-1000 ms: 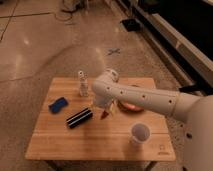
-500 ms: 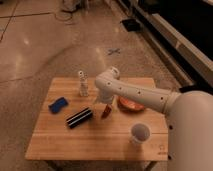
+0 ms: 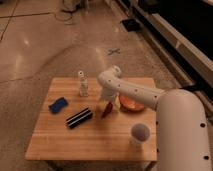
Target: Place the pepper in the ceramic cup
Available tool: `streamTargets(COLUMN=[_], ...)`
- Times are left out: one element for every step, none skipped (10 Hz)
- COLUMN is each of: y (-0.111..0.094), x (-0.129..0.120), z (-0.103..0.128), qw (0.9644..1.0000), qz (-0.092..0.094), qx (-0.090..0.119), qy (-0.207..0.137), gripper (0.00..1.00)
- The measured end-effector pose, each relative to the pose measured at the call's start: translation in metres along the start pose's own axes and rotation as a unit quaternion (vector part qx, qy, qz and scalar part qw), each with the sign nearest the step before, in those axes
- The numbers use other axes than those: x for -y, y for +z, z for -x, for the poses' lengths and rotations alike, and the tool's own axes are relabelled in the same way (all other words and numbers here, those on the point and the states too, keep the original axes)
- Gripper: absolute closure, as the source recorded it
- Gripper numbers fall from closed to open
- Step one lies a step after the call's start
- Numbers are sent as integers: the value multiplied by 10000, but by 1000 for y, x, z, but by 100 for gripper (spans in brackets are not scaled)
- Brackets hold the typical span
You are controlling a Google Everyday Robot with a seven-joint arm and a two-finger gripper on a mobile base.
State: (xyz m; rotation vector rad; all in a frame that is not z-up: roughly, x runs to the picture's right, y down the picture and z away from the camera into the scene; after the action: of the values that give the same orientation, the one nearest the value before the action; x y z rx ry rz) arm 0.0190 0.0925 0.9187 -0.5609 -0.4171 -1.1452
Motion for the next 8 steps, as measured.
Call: streamTargets(y=[4,7,9,10,12,12,10,5], x=[0,0,1,2,3,3,3,6], z=[-3,-6,-7,-8,-8,-7,-6,-3], qw=[10000,9999,9999,9999,9998,9997,9997,9998], qz=[40,80,100,117,144,167,174,152], qx=[31,64,79,96,120,132,131,125], qy=[34,64,75,79,81,74,62,31], gripper=[27,38,47,54,68,77,87,96])
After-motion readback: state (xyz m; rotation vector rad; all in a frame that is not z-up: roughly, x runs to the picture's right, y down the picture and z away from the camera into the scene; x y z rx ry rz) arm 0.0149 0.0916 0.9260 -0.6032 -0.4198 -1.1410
